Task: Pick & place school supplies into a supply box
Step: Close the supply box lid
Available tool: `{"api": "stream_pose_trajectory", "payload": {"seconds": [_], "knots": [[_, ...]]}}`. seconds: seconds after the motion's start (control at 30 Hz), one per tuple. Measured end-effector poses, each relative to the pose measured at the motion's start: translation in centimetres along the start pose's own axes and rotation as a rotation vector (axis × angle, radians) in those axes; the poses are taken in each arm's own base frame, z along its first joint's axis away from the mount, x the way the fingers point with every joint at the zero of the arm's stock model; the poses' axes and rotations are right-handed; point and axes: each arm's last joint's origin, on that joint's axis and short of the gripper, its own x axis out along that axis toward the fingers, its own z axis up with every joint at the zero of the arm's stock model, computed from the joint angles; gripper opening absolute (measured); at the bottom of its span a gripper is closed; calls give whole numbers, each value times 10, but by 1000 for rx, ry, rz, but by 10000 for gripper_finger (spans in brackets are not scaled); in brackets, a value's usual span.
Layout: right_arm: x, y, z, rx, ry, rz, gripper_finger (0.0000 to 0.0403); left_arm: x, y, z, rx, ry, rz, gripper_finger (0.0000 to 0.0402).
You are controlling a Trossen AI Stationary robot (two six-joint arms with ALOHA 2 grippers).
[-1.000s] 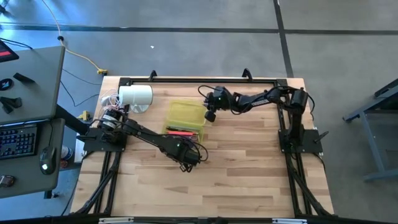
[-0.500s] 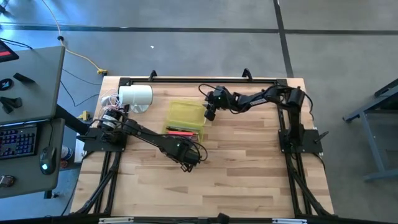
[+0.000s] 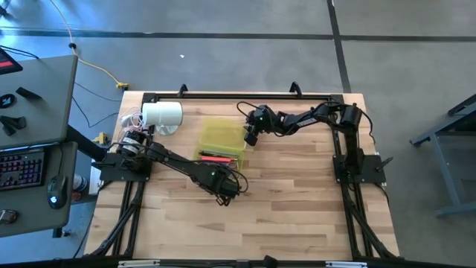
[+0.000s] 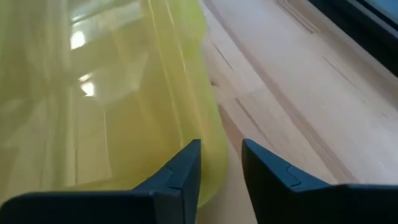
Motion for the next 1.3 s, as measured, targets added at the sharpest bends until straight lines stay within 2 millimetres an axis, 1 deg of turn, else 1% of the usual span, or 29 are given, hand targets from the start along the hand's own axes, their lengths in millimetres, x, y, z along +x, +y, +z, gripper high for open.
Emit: {"api": "stream_pose_trajectory", "payload": {"seconds": [0.17, 0.23, 0.37, 0.4, 0.47, 0.6, 0.73, 0.9, 1.0, 1.13, 1.23, 1.3], "knots": [[0, 1, 0, 0, 1, 26, 74, 0, 0, 0, 8, -7, 4, 16], [0, 1, 1, 11, -12, 34, 57, 0, 0, 0, 8, -12, 8, 20], [0, 2, 4, 17, -47, 40, 11, 0, 0, 1, 8, -20, 12, 39], [0, 3, 4, 25, -55, 42, 6, 0, 0, 1, 8, -21, 13, 41], [0, 5, 5, 31, -67, 34, 8, 0, 0, 1, 8, -21, 13, 39], [-2, 14, 7, 6, -74, 28, 3, 0, 1, 1, 27, -27, 17, 20], [-15, 25, 19, -30, -113, -1, 2, 0, 1, 1, 29, -48, 32, 17], [-41, 43, 36, -128, -151, -101, 1, 0, 0, 0, 24, -54, 38, 42], [-56, 57, 44, -204, -177, -168, 1, -1, -2, -4, 19, -71, 45, 37], [-72, 76, 50, -295, -212, -232, 1, -3, -6, -11, 14, -101, 57, 12], [-81, 93, 52, -318, -240, -232, 1, -5, -10, -19, -7, -132, 65, 14], [-85, 104, 50, -343, -247, -242, 1, -10, -13, -27, -16, -158, 66, 24]]}}
